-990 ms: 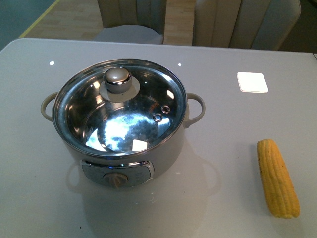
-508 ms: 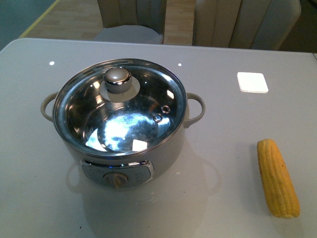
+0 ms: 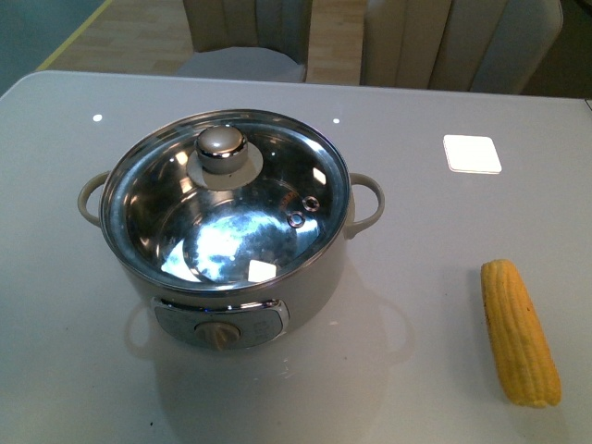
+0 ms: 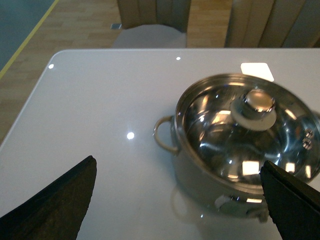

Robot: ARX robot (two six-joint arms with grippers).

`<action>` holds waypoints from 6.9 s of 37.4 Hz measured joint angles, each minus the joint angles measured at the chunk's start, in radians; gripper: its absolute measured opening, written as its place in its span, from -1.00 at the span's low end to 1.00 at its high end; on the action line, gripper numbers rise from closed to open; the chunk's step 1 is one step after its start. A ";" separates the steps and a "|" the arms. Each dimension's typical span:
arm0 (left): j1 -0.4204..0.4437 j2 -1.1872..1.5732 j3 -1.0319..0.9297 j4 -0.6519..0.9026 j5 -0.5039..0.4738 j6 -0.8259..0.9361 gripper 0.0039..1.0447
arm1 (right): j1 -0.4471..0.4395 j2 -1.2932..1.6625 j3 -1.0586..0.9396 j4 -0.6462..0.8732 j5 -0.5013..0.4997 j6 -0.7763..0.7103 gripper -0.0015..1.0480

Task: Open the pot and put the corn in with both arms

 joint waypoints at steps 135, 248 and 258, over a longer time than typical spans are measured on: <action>0.308 0.939 0.242 0.739 0.081 0.018 -0.17 | 0.000 0.000 0.000 0.000 0.000 0.000 0.83; 0.219 0.153 -0.158 0.697 0.068 -0.018 -0.36 | 0.000 0.000 0.000 0.000 0.000 0.000 0.83; 0.196 -0.012 -0.214 0.589 0.062 -0.013 -0.94 | 0.000 0.000 0.000 0.000 0.000 0.000 0.83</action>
